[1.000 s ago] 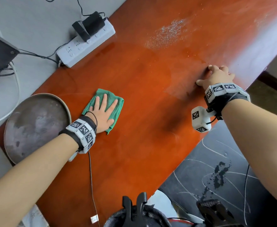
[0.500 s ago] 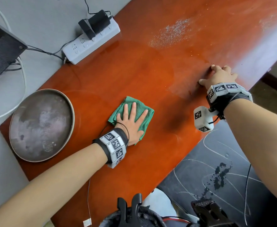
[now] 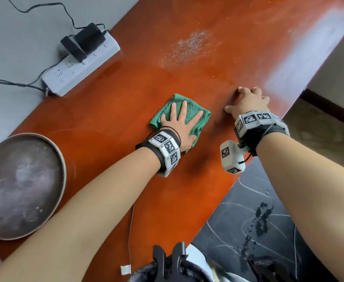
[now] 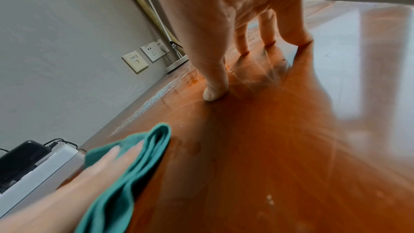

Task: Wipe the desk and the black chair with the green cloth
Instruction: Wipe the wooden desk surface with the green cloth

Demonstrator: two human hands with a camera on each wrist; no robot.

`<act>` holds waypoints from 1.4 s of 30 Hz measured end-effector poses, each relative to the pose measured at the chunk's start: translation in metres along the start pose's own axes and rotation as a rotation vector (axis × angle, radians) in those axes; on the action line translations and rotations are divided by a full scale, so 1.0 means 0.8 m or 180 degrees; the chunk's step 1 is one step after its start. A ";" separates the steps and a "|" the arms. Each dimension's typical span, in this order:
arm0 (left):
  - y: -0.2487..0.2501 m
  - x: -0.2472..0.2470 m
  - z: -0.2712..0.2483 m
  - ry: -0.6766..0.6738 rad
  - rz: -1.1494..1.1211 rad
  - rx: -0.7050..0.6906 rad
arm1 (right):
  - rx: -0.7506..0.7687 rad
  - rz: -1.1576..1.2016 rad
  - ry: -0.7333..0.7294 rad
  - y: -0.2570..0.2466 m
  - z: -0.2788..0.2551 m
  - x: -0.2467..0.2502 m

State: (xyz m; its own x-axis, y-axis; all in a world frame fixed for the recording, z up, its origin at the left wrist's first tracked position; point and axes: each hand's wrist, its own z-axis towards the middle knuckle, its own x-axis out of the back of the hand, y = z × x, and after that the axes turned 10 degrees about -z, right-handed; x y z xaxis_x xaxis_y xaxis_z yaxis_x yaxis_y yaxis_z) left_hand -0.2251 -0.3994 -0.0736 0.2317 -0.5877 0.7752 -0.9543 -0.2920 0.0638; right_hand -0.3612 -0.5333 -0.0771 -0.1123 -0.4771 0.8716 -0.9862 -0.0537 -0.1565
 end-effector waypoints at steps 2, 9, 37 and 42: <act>0.000 0.015 0.019 0.0071 -0.0034 -0.0026 | -0.0021 -0.0048 -0.0008 -0.003 -0.002 0.001; -0.002 0.046 0.058 0.0124 -0.0062 -0.0056 | -0.0060 -0.0098 -0.0080 -0.004 -0.006 0.004; -0.071 -0.017 -0.032 -0.0048 0.0252 -0.0315 | -0.0155 0.0428 0.0179 0.032 0.038 0.009; -0.051 0.009 0.003 -0.0095 0.0100 -0.0299 | 0.0101 -0.0167 -0.0109 0.034 0.058 0.020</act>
State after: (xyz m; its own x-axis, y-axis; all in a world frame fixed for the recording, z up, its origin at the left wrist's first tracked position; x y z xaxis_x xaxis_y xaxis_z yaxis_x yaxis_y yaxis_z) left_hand -0.1840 -0.3938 -0.0722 0.2057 -0.6181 0.7587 -0.9743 -0.2018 0.0997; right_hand -0.3845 -0.5832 -0.0886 -0.0557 -0.5027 0.8627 -0.9862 -0.1070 -0.1261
